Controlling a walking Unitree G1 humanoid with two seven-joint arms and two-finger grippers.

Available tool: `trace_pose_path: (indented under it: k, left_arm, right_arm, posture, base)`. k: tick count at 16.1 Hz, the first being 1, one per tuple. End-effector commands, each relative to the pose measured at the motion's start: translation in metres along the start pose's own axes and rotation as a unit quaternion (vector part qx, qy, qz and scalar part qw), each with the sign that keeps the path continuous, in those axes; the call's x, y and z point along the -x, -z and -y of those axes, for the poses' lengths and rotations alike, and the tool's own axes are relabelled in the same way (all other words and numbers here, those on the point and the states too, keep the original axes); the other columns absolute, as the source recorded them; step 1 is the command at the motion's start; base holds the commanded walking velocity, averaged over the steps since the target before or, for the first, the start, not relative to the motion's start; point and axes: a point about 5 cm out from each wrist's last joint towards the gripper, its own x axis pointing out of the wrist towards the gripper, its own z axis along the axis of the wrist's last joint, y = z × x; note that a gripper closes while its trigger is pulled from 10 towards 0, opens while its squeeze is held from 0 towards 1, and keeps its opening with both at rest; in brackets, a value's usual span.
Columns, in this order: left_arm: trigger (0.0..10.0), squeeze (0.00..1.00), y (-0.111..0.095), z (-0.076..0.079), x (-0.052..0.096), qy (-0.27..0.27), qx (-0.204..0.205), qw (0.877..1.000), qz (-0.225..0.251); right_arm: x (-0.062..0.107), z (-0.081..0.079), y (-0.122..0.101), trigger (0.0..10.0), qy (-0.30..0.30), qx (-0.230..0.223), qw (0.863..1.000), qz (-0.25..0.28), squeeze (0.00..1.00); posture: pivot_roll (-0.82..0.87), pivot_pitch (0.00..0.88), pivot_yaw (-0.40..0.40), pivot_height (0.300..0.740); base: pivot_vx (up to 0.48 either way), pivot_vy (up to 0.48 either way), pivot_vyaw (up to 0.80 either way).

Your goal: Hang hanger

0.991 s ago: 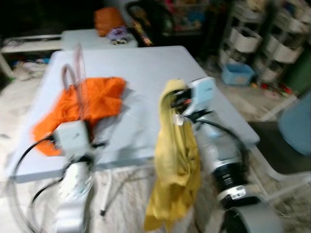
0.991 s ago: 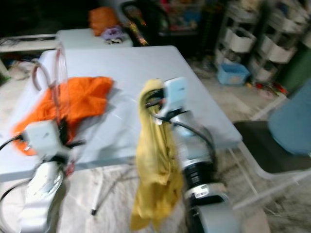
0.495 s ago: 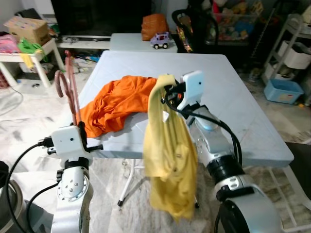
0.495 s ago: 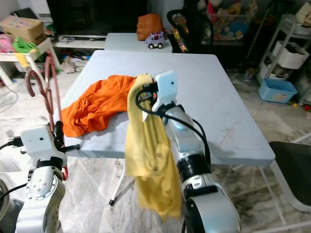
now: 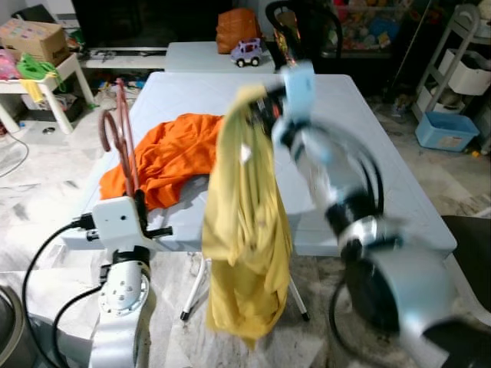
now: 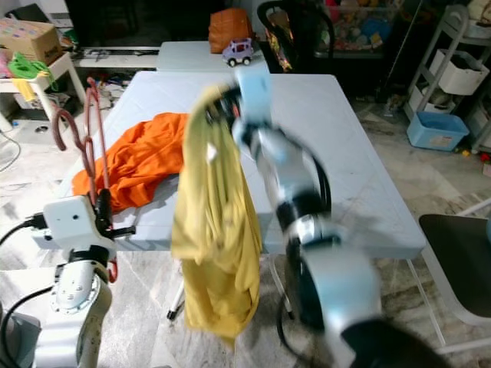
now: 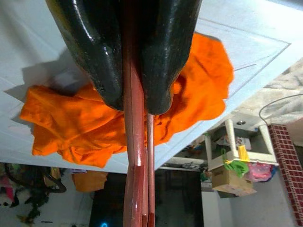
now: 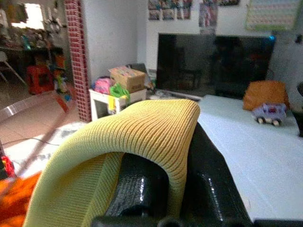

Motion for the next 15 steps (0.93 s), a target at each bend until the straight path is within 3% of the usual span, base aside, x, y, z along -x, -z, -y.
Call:
trace_pose_path:
  k: [1, 2, 5, 8, 10, 11, 13, 15]
  left_arm:
    - [10.0, 0.0, -0.001, 0.002, -0.002, 0.003, 0.003, 1.0, 0.002]
    - [10.0, 0.0, 0.0, 0.003, -0.001, 0.001, 0.006, 1.0, 0.001]
    - [10.0, 0.0, -0.001, 0.003, -0.001, -0.006, 0.009, 1.0, 0.004]
    - [10.0, 0.0, -0.002, 0.003, -0.003, -0.012, 0.011, 1.0, 0.011]
    - [10.0, 0.0, -0.002, 0.004, -0.003, -0.016, 0.013, 1.0, 0.014]
    - [10.0, 0.0, -0.001, 0.004, -0.002, -0.019, 0.014, 1.0, 0.014]
    - [10.0, 0.0, 0.0, 0.004, -0.001, -0.022, 0.015, 1.0, 0.014]
    - [10.0, 0.0, 0.0, 0.005, -0.001, -0.025, 0.016, 0.999, 0.015]
  right_arm:
    - [-0.01, 0.006, -0.025, 10.0, 0.017, -0.034, 0.999, 0.004, 0.0]
    - [-0.017, 0.012, -0.048, 10.0, 0.051, -0.089, 0.995, 0.013, 0.0]
    - [-0.022, 0.021, -0.091, 10.0, 0.088, -0.084, 0.991, 0.05, 0.0]
    - [-0.023, 0.018, -0.176, 10.0, 0.103, 0.0, 0.985, 0.139, 0.0]
    - [-0.017, 0.017, -0.212, 10.0, 0.112, -0.001, 0.975, 0.192, 0.0]
    - [-0.009, 0.016, -0.243, 10.0, 0.116, 0.014, 0.963, 0.241, 0.0]
    - [0.0, 0.016, -0.262, 10.0, 0.117, 0.037, 0.953, 0.276, 0.0]
    - [-0.005, 0.017, -0.241, 10.0, 0.1, 0.085, 0.959, 0.25, 0.0]
  posture:
    - [0.11, 0.0, -0.062, 0.74]
    - [0.12, 0.0, -0.07, 0.74]
    - [0.13, 0.0, -0.084, 0.74]
    - [0.14, 0.0, -0.117, 0.74]
    - [0.14, 0.0, -0.122, 0.74]
    - [0.14, 0.0, -0.129, 0.74]
    - [0.15, 0.0, -0.135, 0.74]
    - [0.14, 0.0, -0.131, 0.74]
  base:
    - [0.0, 0.0, 0.0]
    - [0.0, 0.0, 0.0]
    - [0.0, 0.0, 0.0]
    - [0.0, 0.0, 0.0]
    - [0.0, 0.0, 0.0]
    - [0.0, 0.0, 0.0]
    - [0.0, 0.0, 0.0]
    - [0.0, 0.0, 0.0]
